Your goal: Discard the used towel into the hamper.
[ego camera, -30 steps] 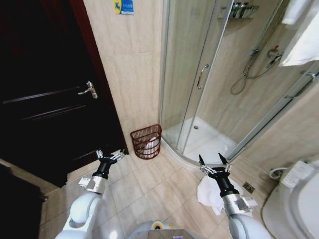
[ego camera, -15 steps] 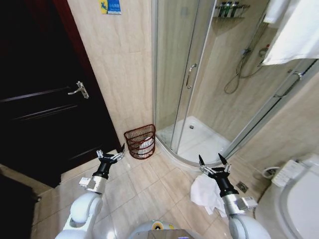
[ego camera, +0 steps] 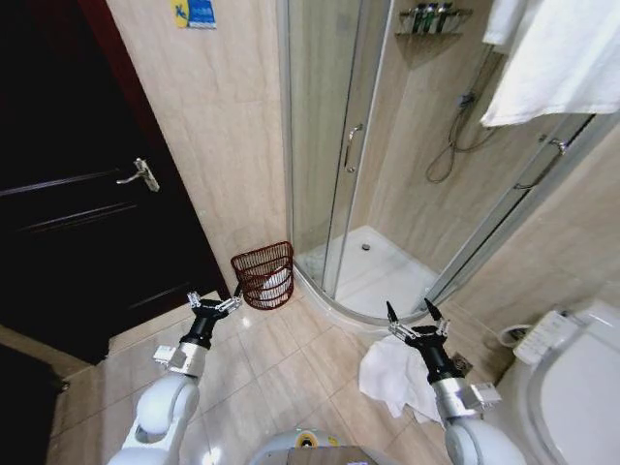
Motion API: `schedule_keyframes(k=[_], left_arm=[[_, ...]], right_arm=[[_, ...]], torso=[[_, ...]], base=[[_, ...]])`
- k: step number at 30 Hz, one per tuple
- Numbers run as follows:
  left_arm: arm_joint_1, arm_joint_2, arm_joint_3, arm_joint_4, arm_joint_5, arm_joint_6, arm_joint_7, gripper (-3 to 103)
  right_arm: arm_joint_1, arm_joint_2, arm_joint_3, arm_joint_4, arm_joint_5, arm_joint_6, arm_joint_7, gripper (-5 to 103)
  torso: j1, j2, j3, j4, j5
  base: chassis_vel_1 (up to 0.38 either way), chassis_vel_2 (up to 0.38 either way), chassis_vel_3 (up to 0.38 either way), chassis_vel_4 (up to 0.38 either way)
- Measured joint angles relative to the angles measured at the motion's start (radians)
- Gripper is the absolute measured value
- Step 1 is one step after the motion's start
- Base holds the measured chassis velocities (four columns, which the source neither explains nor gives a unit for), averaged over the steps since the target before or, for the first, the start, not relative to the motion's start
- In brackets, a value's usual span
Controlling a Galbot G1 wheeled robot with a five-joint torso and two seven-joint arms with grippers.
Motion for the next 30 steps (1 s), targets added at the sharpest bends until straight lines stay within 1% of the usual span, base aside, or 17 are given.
schedule_keyframes(k=[30], left_arm=[[0.005,-0.005,0.001,-0.003,0.003,0.001,0.003,100]], right_arm=[[-0.001,-0.001,0.009,0.003,0.007,0.004,0.003,100]], torso=[[0.0,0.0,0.0,0.0001,0.0001]], base=[[-0.093,-0.089,0.095,0.09]])
